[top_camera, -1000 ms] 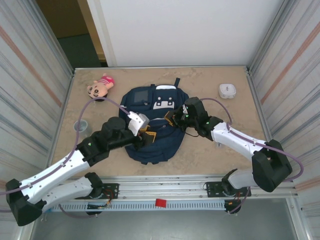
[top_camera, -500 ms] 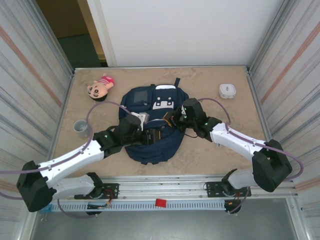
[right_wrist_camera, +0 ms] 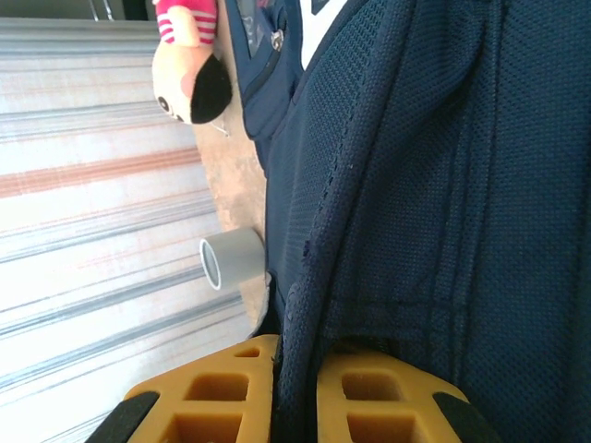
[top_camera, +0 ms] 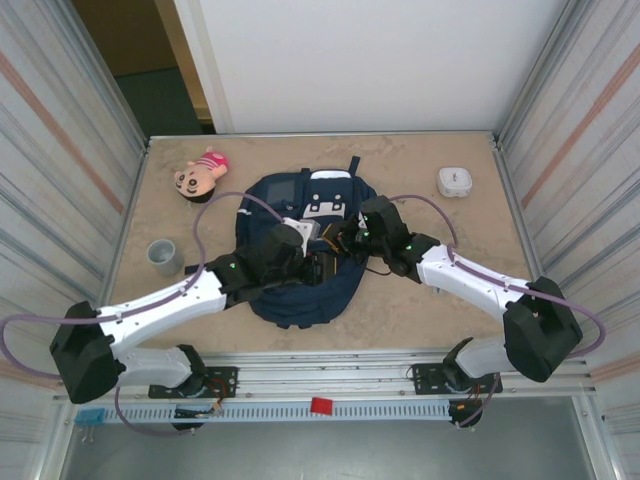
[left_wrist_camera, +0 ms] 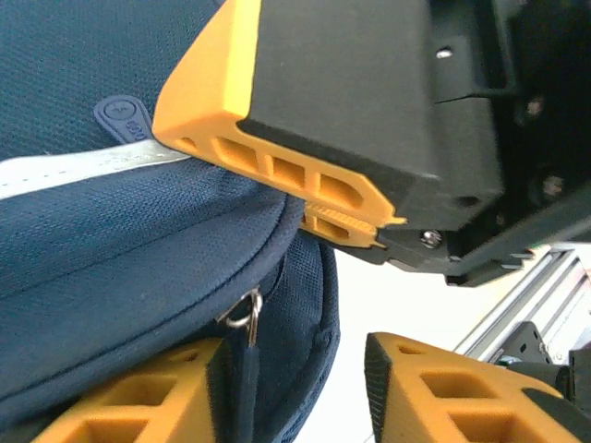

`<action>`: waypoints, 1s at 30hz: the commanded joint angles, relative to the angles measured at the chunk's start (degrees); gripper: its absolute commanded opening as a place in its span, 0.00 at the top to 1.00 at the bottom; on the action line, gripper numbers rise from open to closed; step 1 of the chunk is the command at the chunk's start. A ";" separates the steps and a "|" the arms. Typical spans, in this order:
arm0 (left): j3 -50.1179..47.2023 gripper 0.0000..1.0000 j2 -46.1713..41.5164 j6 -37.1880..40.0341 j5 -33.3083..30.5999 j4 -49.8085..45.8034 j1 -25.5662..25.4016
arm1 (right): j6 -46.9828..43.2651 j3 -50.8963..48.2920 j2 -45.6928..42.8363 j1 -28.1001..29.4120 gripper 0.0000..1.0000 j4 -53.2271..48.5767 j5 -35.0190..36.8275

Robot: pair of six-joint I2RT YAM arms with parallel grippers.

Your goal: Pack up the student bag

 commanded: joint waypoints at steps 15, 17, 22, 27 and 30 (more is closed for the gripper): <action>-0.20 1.00 -5.74 2.81 -17.41 -19.14 -0.06 | -8.63 3.51 -4.21 -8.37 1.00 -7.20 -9.09; -3.44 1.00 -9.40 2.62 -18.11 -20.09 0.52 | -10.88 3.66 -4.19 -11.86 1.00 -8.92 -12.38; -11.10 1.00 -16.82 5.28 -14.95 -14.68 3.57 | -12.78 4.43 -2.26 -17.32 0.98 -10.08 -18.95; -13.30 1.00 -17.16 7.74 -8.16 -2.55 4.57 | -7.39 3.11 -2.12 -13.81 0.60 -3.89 -19.65; -11.80 1.00 -14.05 8.50 -4.83 0.41 4.50 | -1.66 0.42 -3.50 -9.04 0.52 1.01 -14.34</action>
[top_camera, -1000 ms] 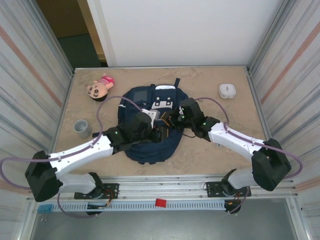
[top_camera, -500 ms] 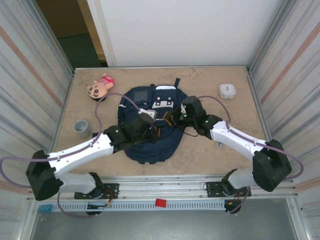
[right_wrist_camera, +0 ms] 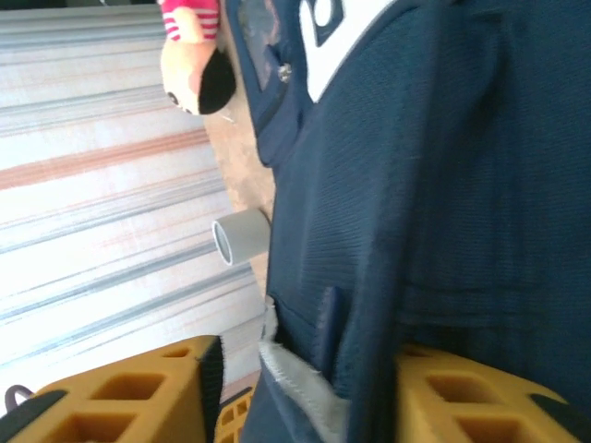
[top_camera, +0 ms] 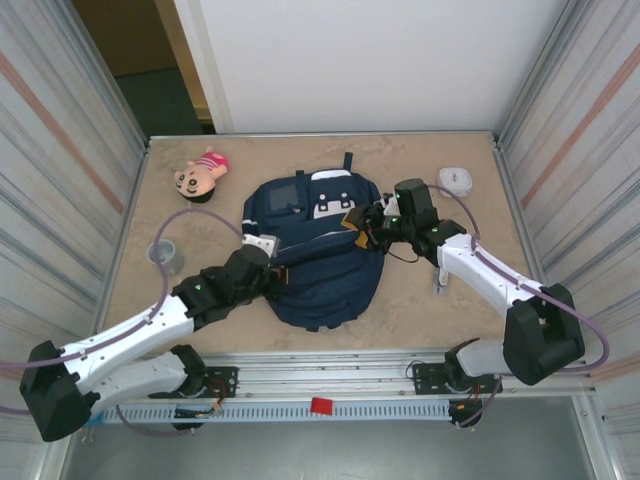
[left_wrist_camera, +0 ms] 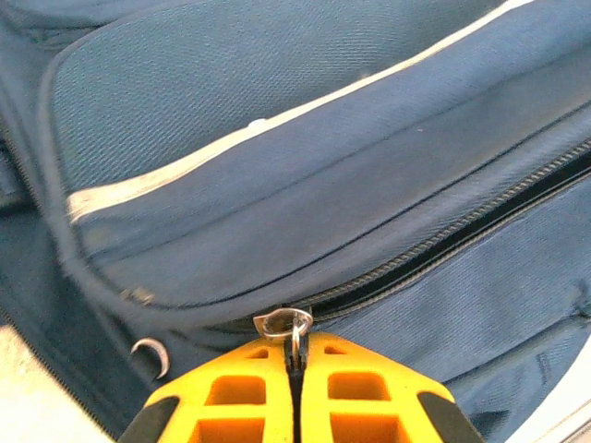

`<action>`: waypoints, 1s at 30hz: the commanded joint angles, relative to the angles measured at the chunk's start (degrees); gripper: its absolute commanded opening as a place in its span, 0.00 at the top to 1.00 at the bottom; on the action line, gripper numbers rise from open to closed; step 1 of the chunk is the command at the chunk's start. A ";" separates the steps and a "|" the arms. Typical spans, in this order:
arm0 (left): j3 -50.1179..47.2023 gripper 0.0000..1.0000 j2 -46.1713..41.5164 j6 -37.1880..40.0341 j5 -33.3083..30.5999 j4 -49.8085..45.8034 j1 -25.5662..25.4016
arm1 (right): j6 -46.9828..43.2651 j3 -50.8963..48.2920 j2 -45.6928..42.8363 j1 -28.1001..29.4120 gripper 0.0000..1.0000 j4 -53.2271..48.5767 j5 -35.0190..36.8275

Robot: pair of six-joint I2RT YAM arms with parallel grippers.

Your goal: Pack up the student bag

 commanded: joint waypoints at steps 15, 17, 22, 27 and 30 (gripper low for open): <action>1.74 1.00 -0.97 4.56 -0.94 0.00 2.11 | -2.37 3.38 -1.14 3.42 0.96 -0.61 3.39; -0.39 1.00 -3.25 5.96 -0.16 -0.46 4.89 | -6.85 6.16 -1.09 -0.11 0.97 -5.66 -2.66; -6.36 1.00 -7.72 10.38 2.81 5.81 13.98 | -13.99 12.19 1.02 -5.31 0.99 -10.52 -12.86; -6.85 0.98 -3.45 13.18 4.97 13.89 22.06 | -14.63 16.15 5.29 -5.04 1.00 -10.40 -18.17; -4.05 0.91 1.73 14.85 4.33 15.62 23.87 | -13.60 16.40 5.91 -3.82 1.00 -9.35 -15.49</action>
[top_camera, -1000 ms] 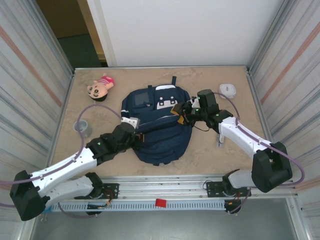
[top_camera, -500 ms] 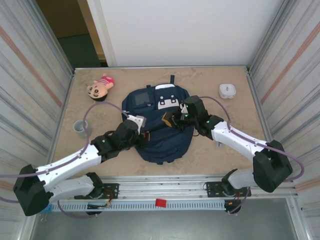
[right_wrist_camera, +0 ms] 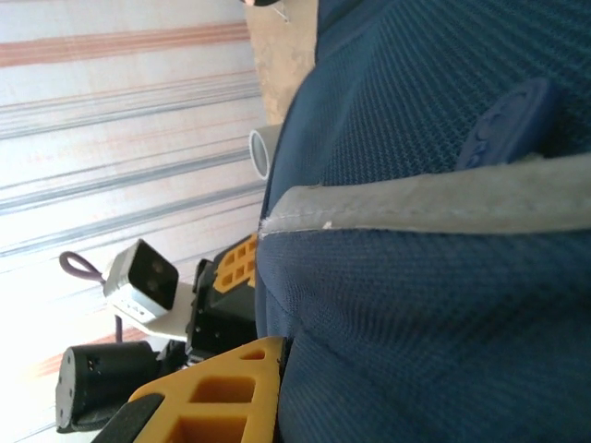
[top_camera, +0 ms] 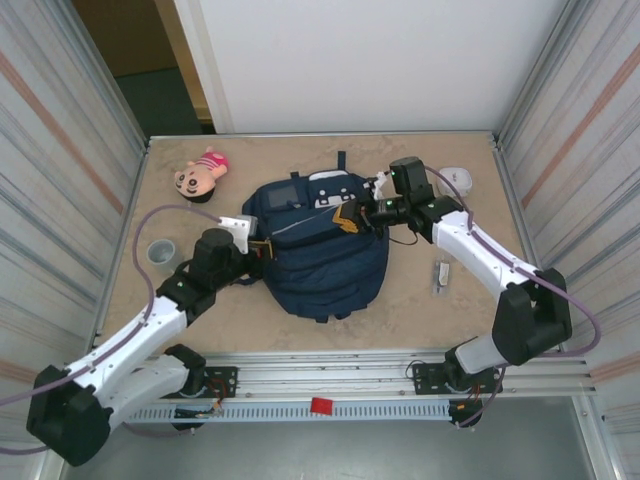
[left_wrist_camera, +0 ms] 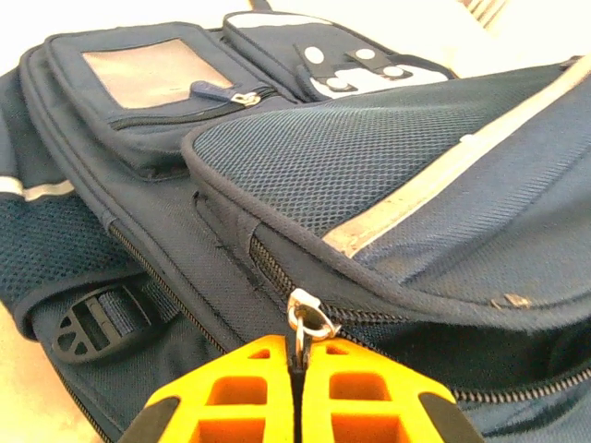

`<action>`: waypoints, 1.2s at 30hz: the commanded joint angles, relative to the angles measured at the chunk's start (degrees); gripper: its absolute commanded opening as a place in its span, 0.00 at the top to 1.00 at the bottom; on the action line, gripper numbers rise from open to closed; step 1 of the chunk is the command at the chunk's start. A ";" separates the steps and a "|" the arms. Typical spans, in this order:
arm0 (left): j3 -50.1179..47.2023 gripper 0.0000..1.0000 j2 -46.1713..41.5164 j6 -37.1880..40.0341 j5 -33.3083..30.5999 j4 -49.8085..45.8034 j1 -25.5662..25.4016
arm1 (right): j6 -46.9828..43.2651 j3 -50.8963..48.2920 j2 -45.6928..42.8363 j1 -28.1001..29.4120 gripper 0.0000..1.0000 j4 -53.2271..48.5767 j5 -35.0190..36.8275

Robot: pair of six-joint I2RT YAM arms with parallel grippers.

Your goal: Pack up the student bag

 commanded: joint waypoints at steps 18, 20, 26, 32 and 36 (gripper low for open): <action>7.15 0.28 2.49 -17.89 -2.60 -9.80 -0.92 | 6.56 -6.87 0.43 5.44 0.85 13.70 23.28; 6.93 0.26 3.16 -20.10 -2.81 -10.64 -1.14 | 5.89 -6.96 0.51 5.76 0.79 11.88 23.31; 7.73 0.23 4.41 -23.98 -3.03 -15.30 -1.38 | -2.72 -5.75 -3.59 6.16 0.48 -4.77 24.31; 10.94 0.19 2.55 -23.03 -3.39 -20.02 -1.48 | -10.04 -3.34 -9.76 5.04 0.42 -21.49 24.53; 15.24 0.17 2.45 -19.01 -3.19 -19.94 -1.51 | -18.42 4.00 -10.36 3.30 0.42 -31.73 25.27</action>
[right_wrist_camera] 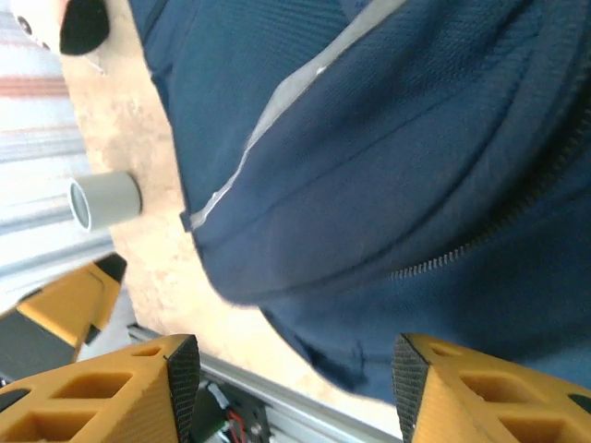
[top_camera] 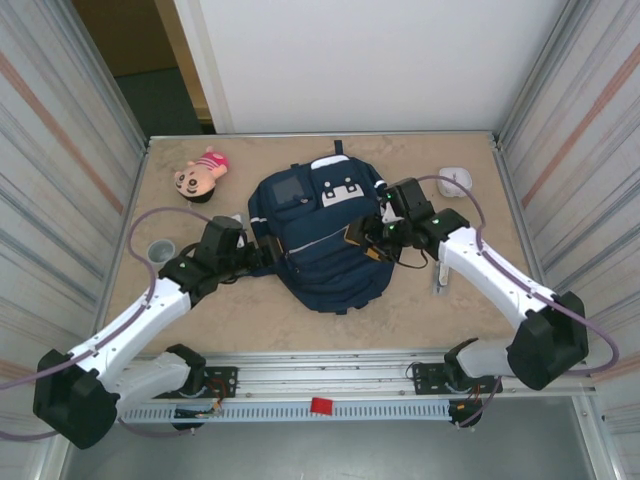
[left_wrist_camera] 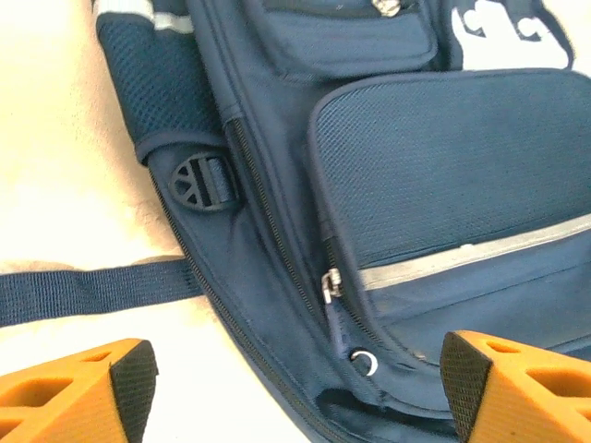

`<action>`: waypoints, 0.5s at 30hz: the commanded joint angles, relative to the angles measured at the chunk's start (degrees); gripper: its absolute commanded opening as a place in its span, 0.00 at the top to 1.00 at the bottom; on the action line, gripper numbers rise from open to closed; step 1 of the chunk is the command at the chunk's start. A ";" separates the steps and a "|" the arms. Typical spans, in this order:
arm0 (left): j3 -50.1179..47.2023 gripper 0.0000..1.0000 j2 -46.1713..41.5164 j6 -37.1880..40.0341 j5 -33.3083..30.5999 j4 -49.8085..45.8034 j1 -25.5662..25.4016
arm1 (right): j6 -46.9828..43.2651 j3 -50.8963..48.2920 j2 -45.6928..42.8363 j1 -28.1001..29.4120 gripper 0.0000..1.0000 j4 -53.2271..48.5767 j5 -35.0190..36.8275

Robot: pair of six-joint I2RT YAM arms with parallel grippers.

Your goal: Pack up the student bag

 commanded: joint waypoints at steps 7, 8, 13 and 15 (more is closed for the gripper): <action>11.74 0.15 4.18 6.96 1.53 -2.35 -0.18 | -22.99 9.55 -0.04 -18.16 0.37 -26.58 4.68; 12.04 0.15 4.88 7.04 2.05 -1.99 -0.19 | -24.65 9.37 0.73 -21.39 0.36 -28.26 5.98; 10.97 0.15 6.82 5.93 2.96 0.79 -0.25 | -30.25 4.99 6.40 -32.03 0.34 -27.85 16.23; 10.55 0.15 7.29 5.68 2.97 1.64 -0.20 | -31.56 2.50 9.54 -35.04 0.33 -24.97 15.35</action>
